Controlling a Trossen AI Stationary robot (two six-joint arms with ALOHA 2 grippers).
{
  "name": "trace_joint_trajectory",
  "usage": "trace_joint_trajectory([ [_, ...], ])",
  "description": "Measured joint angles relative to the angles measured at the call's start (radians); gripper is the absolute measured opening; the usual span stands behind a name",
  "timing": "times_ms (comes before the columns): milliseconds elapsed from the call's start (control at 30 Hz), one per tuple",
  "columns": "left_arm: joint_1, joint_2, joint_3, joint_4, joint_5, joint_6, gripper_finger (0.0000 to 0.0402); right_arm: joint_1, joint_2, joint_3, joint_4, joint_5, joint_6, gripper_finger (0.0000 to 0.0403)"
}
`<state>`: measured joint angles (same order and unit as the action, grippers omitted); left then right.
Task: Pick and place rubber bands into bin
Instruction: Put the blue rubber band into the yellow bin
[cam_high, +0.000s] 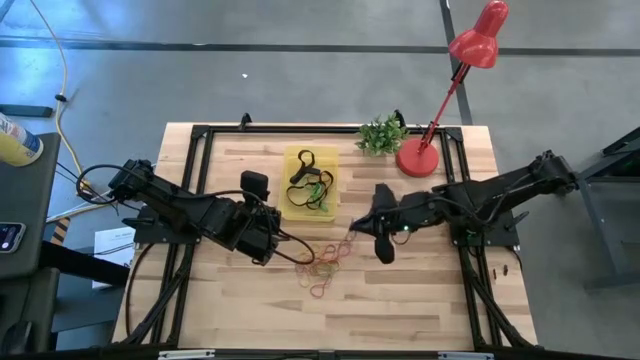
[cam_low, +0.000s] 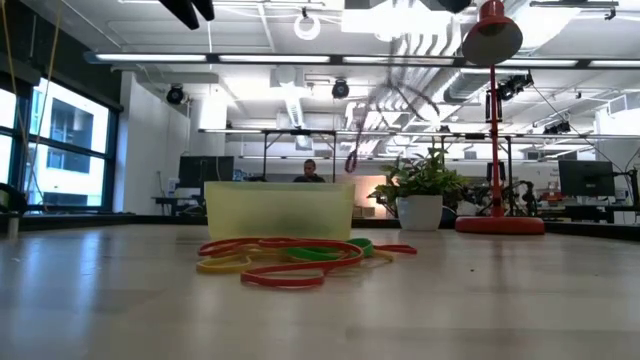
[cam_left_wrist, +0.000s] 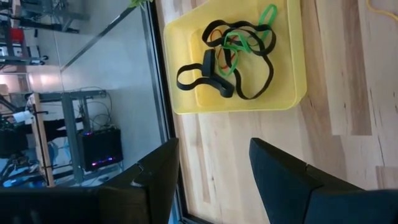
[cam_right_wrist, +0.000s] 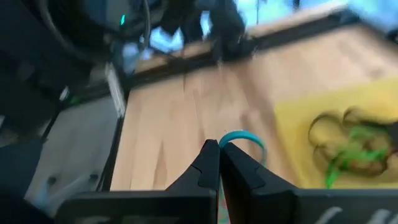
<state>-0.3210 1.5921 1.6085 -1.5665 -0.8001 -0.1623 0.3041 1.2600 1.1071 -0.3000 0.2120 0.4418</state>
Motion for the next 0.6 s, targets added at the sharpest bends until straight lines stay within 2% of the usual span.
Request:
trace_joint_trajectory([
  [67,0.0,0.0,0.0,0.005,0.0,0.0,0.0186,-0.001,0.014,0.0,-0.056,-0.074,0.002,0.0],
  [133,0.0,0.0,0.0,0.011,0.0,-0.003,0.0186,0.007,0.03,-0.003,-0.11,-0.038,0.035,0.0],
  [433,0.0,0.0,0.0,0.078,0.003,0.002,0.0186,0.03,0.07,0.0,-0.136,-0.085,0.082,0.0],
  [600,0.0,0.0,0.0,0.085,0.003,0.002,0.0186,0.093,0.171,-0.039,-0.395,-0.217,0.151,0.0],
])
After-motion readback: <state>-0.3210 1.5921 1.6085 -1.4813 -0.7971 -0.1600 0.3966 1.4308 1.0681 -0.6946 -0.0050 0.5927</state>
